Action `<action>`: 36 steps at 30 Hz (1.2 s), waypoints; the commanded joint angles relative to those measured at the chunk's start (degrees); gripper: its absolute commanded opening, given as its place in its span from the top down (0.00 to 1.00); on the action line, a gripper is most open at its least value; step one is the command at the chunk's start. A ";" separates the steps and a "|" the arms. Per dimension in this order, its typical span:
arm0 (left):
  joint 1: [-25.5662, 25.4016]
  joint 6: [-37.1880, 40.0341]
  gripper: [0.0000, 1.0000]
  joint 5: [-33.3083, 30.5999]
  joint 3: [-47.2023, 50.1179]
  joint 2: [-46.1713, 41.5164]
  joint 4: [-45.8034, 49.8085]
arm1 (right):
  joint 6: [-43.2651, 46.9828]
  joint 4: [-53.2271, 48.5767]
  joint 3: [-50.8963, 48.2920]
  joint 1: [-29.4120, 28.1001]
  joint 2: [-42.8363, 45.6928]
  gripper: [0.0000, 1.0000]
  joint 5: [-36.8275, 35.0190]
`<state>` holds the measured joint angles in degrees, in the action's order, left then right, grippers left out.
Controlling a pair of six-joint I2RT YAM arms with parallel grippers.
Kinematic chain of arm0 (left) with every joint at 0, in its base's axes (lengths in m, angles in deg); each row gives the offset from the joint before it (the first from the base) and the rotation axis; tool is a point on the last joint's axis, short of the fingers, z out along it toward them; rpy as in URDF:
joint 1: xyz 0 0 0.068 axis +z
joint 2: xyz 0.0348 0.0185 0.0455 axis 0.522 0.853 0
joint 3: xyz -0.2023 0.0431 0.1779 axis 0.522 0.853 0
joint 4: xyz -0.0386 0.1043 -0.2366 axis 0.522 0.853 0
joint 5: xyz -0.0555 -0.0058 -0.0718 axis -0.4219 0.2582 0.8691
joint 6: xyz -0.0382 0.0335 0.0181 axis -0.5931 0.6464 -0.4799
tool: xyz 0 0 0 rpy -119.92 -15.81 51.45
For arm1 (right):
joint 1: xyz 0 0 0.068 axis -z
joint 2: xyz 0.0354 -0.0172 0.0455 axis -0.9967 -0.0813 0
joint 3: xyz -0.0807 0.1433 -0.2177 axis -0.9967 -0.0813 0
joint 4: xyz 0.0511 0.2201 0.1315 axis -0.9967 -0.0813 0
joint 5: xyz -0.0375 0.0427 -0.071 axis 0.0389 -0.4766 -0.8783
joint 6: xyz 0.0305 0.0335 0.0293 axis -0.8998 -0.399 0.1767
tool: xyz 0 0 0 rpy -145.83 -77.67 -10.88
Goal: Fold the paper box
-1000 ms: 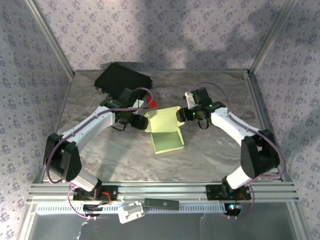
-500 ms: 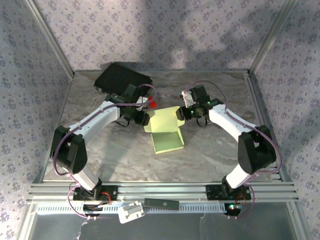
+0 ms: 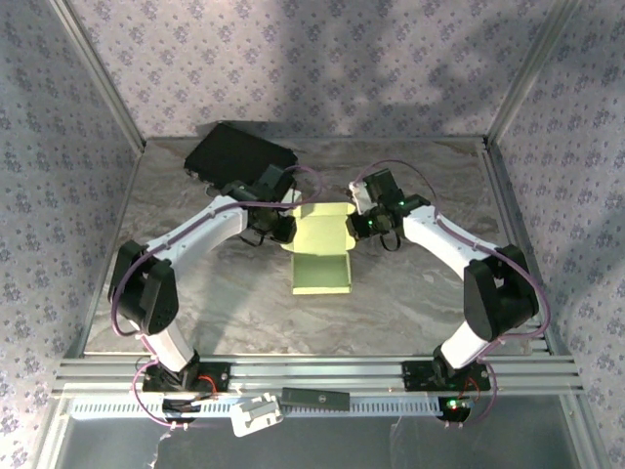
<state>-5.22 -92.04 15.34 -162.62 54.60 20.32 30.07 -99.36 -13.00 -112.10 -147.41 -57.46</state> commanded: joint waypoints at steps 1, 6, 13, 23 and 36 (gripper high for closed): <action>-1.05 -1.60 0.83 -4.00 -2.57 1.07 2.11 | -0.98 -2.41 1.57 -1.89 0.97 0.92 -3.67; -1.97 -3.92 0.94 -6.08 -3.71 1.53 1.29 | -2.52 -2.78 3.84 -5.08 1.17 1.00 -9.08; -2.31 -6.29 0.65 -10.93 -4.01 -1.64 4.20 | -4.41 -1.51 3.01 -7.86 2.04 1.00 -16.09; 7.77 1.18 0.33 9.16 1.34 -4.92 1.03 | -4.04 -1.67 3.24 -7.59 2.66 1.00 -15.42; 7.24 0.97 0.51 14.03 0.96 0.29 -2.16 | -4.53 -1.19 2.92 -7.51 2.16 1.00 -15.25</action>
<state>2.67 -90.38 28.17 -161.72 55.30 20.14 26.11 -100.15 -10.66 -119.73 -146.14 -72.02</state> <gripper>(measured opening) 0.519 0.052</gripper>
